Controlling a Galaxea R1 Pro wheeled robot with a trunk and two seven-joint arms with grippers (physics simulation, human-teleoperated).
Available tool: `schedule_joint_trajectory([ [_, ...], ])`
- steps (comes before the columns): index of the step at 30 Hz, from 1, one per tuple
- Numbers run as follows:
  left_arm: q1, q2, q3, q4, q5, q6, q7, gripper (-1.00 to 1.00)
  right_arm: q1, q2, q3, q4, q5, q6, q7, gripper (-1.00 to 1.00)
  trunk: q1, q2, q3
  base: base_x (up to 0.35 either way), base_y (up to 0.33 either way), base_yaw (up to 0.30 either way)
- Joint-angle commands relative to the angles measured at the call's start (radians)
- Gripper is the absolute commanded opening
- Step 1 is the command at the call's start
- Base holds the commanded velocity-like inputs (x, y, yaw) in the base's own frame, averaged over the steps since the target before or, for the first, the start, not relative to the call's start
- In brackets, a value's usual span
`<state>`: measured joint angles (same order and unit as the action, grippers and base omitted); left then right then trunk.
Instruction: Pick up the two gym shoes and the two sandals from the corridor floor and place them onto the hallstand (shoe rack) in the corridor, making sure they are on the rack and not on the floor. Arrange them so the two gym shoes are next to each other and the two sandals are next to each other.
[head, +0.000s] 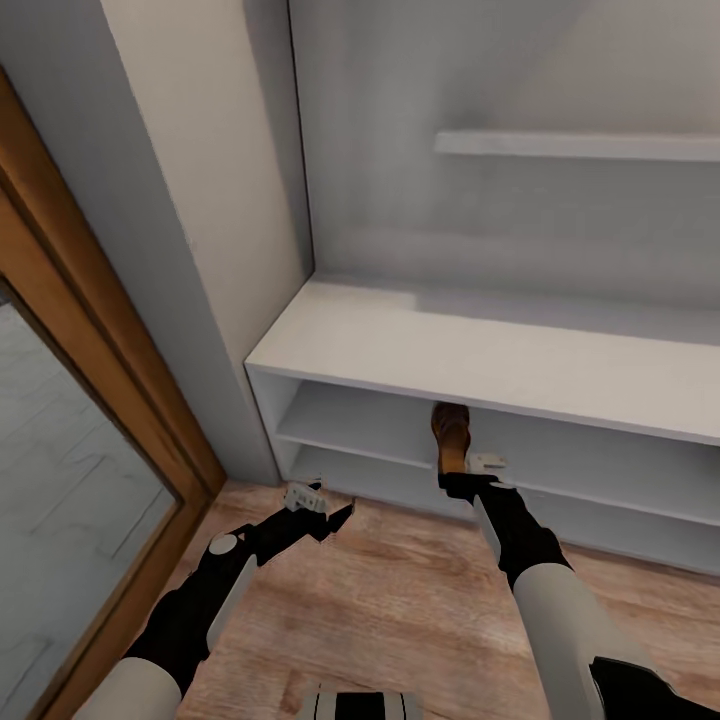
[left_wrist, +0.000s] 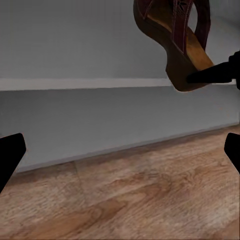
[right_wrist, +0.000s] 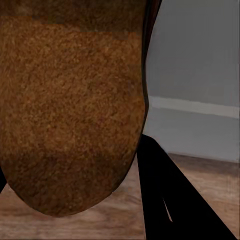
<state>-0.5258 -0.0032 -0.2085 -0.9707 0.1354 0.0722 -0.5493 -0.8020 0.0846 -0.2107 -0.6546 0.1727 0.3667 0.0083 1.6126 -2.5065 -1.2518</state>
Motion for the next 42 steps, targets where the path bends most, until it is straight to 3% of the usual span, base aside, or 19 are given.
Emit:
schedule_joint_trajectory([
  [1,0.000,0.000,0.000,0.000,0.010,0.008,-0.003,1.00,0.000,0.001,-0.004,-0.002,0.005,0.006,0.001,-1.00,0.000,0.000,-0.001,0.345,0.000,0.000],
  [12,0.000,0.000,-0.014,0.000,0.007,0.008,-0.012,1.00,0.000,0.001,-0.005,-0.003,0.005,0.006,0.001,-1.00,0.000,0.000,-0.001,0.253,0.000,0.000],
  [15,0.000,0.002,-0.091,0.000,0.002,0.009,-0.034,1.00,0.000,0.001,-0.005,-0.003,0.005,0.006,0.001,-1.00,0.000,0.000,-0.001,0.021,0.000,0.000],
  [17,0.000,0.008,-0.197,0.000,0.000,0.009,-0.098,1.00,0.000,0.001,-0.005,-0.003,0.005,0.006,0.001,-1.00,0.000,0.000,-0.001,0.008,0.000,0.000],
  [19,0.000,0.012,-0.251,0.000,-0.001,0.009,-0.138,1.00,-0.001,0.001,-0.005,-0.004,0.005,0.006,0.001,-1.00,0.000,0.000,-0.001,0.004,0.000,0.000],
  [21,0.000,0.020,-0.337,0.000,-0.004,0.008,-0.225,1.00,-0.001,0.001,-0.005,-0.004,0.005,0.006,0.001,-1.00,0.000,0.000,-0.001,0.002,0.000,0.000],
  [22,0.000,0.021,-0.354,0.000,-0.006,0.008,-0.250,1.00,-0.001,0.001,-0.005,-0.004,0.005,0.006,0.001,-1.00,0.000,0.000,-0.001,0.000,0.000,0.000],
  [26,0.000,0.022,-0.375,0.000,-0.024,0.008,-0.288,1.00,0.000,0.001,-0.006,-0.004,0.005,0.006,0.001,-1.00,0.000,0.000,-0.001,0.000,0.000,0.000],
  [31,0.000,0.022,-0.385,0.000,-0.077,0.009,-0.317,1.00,0.000,0.001,-0.006,-0.003,0.005,0.006,0.001,-1.00,0.000,0.000,-0.001,0.000,0.000,0.000],
  [42,0.000,0.022,-0.387,-0.001,-0.085,0.009,-0.320,1.00,0.000,0.001,-0.005,-0.004,0.005,0.006,0.001,-1.00,0.000,0.000,-0.001,0.084,0.047,0.000],
])
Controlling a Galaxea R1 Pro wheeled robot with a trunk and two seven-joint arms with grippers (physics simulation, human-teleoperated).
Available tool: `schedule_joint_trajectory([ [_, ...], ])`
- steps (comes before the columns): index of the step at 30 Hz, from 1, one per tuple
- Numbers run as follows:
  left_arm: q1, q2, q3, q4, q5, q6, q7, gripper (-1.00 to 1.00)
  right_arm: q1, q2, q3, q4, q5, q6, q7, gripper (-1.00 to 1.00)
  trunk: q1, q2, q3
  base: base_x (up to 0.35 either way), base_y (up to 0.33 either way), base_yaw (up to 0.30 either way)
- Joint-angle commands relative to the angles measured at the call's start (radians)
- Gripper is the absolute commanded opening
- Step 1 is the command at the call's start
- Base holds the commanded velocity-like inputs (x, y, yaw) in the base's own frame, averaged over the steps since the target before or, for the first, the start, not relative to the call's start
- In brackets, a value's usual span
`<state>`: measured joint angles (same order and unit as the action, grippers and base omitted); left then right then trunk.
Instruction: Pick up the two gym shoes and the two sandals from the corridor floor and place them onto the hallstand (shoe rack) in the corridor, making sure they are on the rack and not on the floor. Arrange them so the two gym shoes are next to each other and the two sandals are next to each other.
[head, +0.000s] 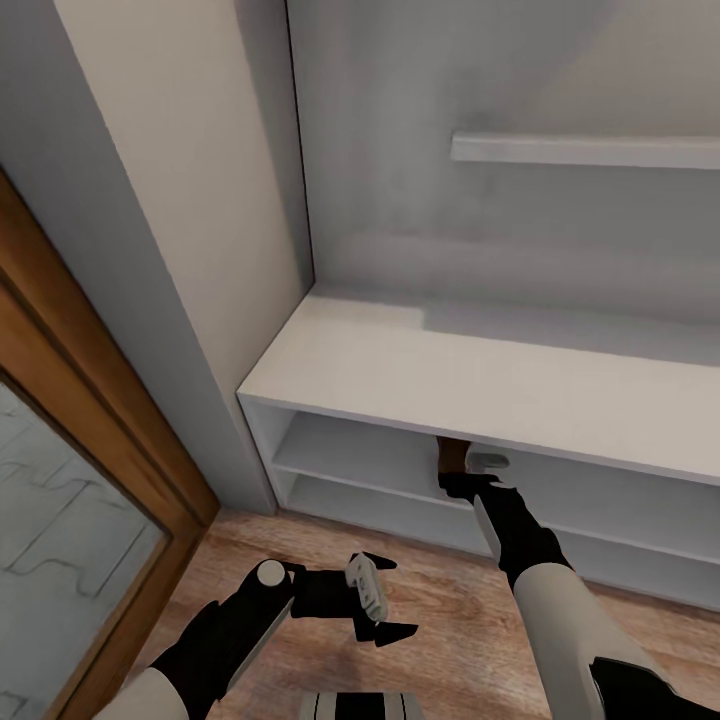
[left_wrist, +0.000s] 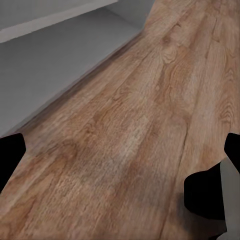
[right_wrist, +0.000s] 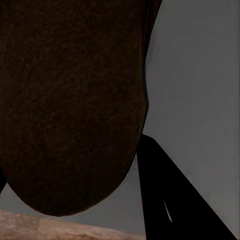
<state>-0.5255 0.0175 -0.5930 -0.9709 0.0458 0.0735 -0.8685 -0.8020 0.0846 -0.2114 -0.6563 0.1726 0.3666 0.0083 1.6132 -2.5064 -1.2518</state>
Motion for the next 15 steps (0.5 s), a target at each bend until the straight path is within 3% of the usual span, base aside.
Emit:
schedule_joint_trajectory([
  [1,-0.001,0.001,-0.002,-0.001,0.005,0.008,-0.001,1.00,-0.001,0.001,-0.005,-0.001,0.005,0.006,0.001,-1.00,0.000,0.000,-0.001,0.014,0.008,0.000],
  [3,-0.001,0.001,-0.002,-0.001,0.005,0.008,-0.001,1.00,-0.001,0.001,-0.005,-0.001,0.005,0.006,0.001,-1.00,0.000,0.000,-0.001,0.009,0.005,0.000],
  [4,-0.001,0.001,-0.002,-0.002,0.005,0.008,-0.001,1.00,-0.001,0.001,-0.005,0.000,0.005,0.006,0.001,1.00,0.000,0.000,-0.001,0.002,0.001,0.000],
  [15,-0.001,0.000,-0.001,-0.002,0.005,0.008,0.000,1.00,0.000,0.001,-0.005,-0.002,0.005,0.006,0.001,1.00,0.000,0.000,-0.001,0.000,0.000,0.000],
])
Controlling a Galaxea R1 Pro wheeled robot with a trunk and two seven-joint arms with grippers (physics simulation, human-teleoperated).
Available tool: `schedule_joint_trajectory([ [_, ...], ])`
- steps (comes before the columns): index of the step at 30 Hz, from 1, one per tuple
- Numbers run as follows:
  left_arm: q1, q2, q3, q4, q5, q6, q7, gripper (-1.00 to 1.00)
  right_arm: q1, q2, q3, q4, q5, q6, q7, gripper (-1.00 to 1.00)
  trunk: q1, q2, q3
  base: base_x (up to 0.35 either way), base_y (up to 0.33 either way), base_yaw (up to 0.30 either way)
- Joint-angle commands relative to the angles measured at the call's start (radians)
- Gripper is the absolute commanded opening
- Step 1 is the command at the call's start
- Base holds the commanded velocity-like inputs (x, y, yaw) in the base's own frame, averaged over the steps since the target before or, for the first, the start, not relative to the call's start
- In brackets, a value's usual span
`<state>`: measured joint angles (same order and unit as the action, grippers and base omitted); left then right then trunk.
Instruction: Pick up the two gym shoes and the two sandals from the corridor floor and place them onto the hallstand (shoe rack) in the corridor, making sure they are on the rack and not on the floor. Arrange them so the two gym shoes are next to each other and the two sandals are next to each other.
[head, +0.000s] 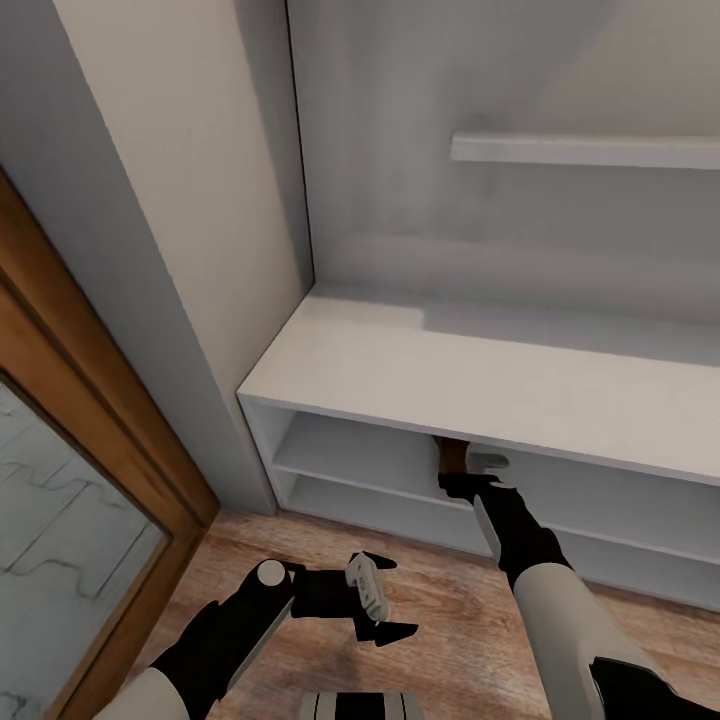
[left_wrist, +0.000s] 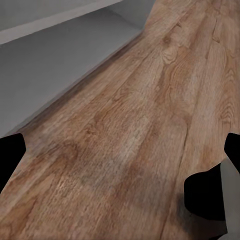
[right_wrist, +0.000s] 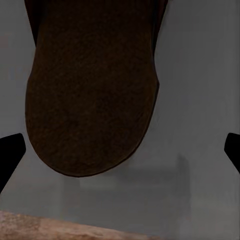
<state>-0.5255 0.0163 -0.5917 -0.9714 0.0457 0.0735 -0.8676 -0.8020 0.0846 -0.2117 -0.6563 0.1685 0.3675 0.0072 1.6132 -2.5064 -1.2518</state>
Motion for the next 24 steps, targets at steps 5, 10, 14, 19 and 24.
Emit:
schedule_joint_trajectory([
  [5,-0.001,0.001,-0.002,-0.001,0.005,0.008,-0.001,1.00,-0.001,0.001,-0.005,-0.002,0.009,0.005,0.002,1.00,0.000,0.000,-0.001,-0.069,-0.043,0.000],
  [10,-0.001,0.001,-0.002,-0.001,0.005,0.008,-0.001,1.00,-0.001,0.001,-0.005,-0.002,0.009,0.005,0.002,1.00,0.000,0.000,-0.001,-0.222,-0.144,0.000],
  [14,-0.001,0.001,-0.002,-0.001,0.005,0.008,-0.001,1.00,-0.001,0.001,-0.005,-0.002,0.009,0.005,0.002,1.00,0.000,0.000,-0.001,-0.253,-0.165,0.000],
  [19,-0.001,0.001,-0.001,-0.001,0.005,0.008,-0.001,1.00,0.000,0.001,-0.004,-0.002,0.009,0.005,0.002,1.00,0.000,0.000,-0.001,-0.261,-0.171,0.000],
  [24,-0.001,0.001,0.000,-0.001,0.006,0.008,-0.001,1.00,0.000,0.001,-0.004,-0.001,0.009,0.005,0.002,1.00,0.000,0.000,-0.001,-0.263,-0.171,0.000],
])
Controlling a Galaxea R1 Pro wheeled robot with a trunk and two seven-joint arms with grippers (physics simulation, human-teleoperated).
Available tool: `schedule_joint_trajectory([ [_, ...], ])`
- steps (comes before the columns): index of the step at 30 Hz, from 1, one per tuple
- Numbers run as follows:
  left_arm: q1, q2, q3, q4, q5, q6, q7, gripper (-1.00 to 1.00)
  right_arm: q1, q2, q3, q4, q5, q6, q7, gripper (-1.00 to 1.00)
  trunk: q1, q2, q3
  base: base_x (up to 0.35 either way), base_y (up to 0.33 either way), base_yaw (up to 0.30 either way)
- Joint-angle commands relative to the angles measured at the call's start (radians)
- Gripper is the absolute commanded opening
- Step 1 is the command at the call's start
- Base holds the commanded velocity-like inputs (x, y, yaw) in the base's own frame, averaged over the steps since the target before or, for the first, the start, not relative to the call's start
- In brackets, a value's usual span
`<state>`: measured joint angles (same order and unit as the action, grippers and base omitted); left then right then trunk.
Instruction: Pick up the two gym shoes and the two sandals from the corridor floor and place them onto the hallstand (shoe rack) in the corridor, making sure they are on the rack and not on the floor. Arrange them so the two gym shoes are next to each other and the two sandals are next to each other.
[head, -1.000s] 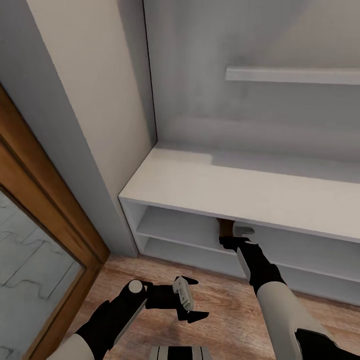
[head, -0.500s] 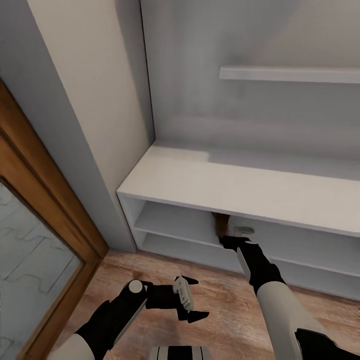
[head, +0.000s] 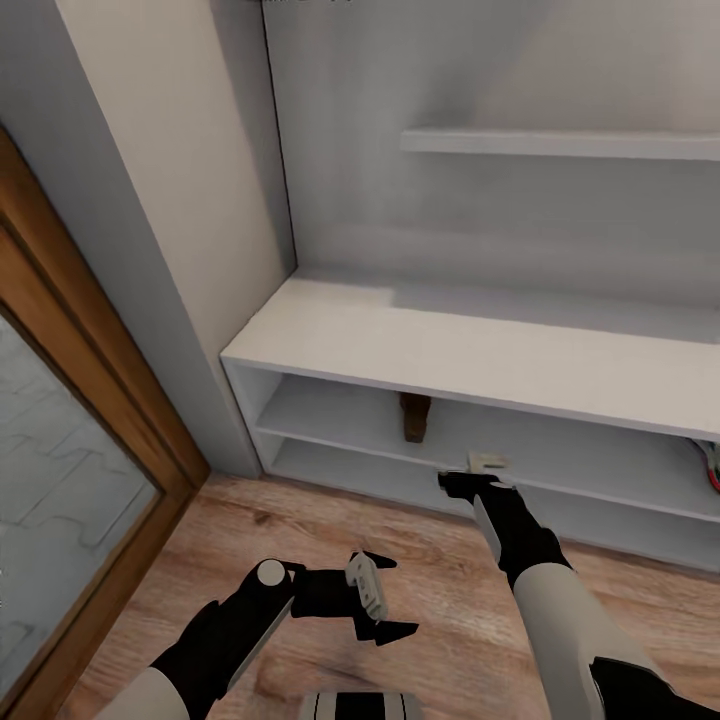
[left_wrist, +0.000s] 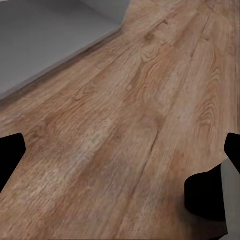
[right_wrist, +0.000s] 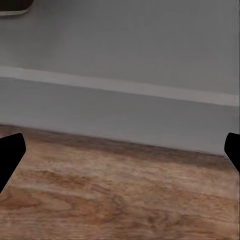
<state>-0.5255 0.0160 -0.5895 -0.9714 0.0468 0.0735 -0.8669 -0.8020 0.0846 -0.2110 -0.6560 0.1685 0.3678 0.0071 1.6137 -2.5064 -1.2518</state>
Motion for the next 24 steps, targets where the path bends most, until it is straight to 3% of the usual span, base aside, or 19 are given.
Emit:
schedule_joint_trajectory([
  [1,-0.001,0.001,-0.002,-0.001,0.005,0.008,-0.001,1.00,-0.001,0.001,-0.004,-0.001,0.009,0.005,0.002,1.00,-0.001,0.000,-0.001,-0.264,-0.172,0.000],
  [11,-0.001,0.001,0.002,-0.001,0.005,0.008,-0.001,1.00,-0.001,0.001,-0.004,-0.001,0.009,0.005,0.002,1.00,-0.001,0.000,-0.001,-0.273,-0.162,0.000],
  [24,-0.001,0.002,0.006,-0.001,0.009,0.009,-0.001,1.00,0.000,0.001,-0.005,-0.001,0.009,0.005,0.007,1.00,-0.001,0.000,-0.001,-0.336,-0.018,0.000],
])
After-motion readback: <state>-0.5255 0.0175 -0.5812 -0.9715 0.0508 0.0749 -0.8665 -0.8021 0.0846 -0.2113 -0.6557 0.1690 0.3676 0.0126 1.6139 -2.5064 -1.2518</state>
